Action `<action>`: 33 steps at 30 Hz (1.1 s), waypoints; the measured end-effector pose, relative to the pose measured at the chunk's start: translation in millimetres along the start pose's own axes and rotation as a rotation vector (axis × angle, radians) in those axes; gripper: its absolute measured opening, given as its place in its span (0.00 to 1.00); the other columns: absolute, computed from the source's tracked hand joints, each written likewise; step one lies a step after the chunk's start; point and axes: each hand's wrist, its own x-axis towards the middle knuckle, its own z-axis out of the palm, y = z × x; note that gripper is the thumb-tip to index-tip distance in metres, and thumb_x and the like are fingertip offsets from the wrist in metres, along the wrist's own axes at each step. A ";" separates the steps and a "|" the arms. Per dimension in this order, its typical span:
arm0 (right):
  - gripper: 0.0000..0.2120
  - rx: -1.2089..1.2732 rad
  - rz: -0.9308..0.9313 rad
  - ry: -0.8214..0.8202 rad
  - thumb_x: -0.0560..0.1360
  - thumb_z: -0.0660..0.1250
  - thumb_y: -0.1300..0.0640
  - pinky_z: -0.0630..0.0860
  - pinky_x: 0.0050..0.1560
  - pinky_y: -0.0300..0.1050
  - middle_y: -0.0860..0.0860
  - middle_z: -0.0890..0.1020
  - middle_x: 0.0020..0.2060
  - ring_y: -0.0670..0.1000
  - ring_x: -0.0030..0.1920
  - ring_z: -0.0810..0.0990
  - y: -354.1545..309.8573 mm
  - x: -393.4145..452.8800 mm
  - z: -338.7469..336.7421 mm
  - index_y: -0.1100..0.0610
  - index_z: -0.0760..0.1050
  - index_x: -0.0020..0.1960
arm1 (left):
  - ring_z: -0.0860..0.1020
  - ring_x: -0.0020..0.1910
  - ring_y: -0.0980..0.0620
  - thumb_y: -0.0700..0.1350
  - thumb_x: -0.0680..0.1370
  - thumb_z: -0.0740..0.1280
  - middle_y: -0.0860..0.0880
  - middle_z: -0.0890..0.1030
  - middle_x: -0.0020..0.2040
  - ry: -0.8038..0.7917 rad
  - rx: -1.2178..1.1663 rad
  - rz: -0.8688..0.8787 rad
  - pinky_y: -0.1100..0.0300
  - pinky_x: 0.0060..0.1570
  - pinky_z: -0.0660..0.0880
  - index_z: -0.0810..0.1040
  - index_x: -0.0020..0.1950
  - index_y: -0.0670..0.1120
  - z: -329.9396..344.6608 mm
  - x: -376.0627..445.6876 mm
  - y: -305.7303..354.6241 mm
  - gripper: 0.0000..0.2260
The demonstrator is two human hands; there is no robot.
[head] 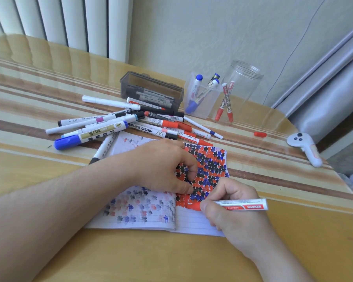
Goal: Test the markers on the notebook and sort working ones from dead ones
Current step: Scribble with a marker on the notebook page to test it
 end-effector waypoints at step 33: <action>0.32 0.853 0.110 -0.006 0.56 0.78 0.44 0.71 0.30 0.41 0.61 0.81 0.42 0.53 0.33 0.72 9.5 15.8 -20.5 0.61 0.84 0.55 | 0.77 0.48 0.60 0.50 0.83 0.66 0.57 0.80 0.50 0.060 -0.228 0.028 0.68 0.46 0.72 0.68 0.59 0.56 -3.2 -7.1 -0.5 0.07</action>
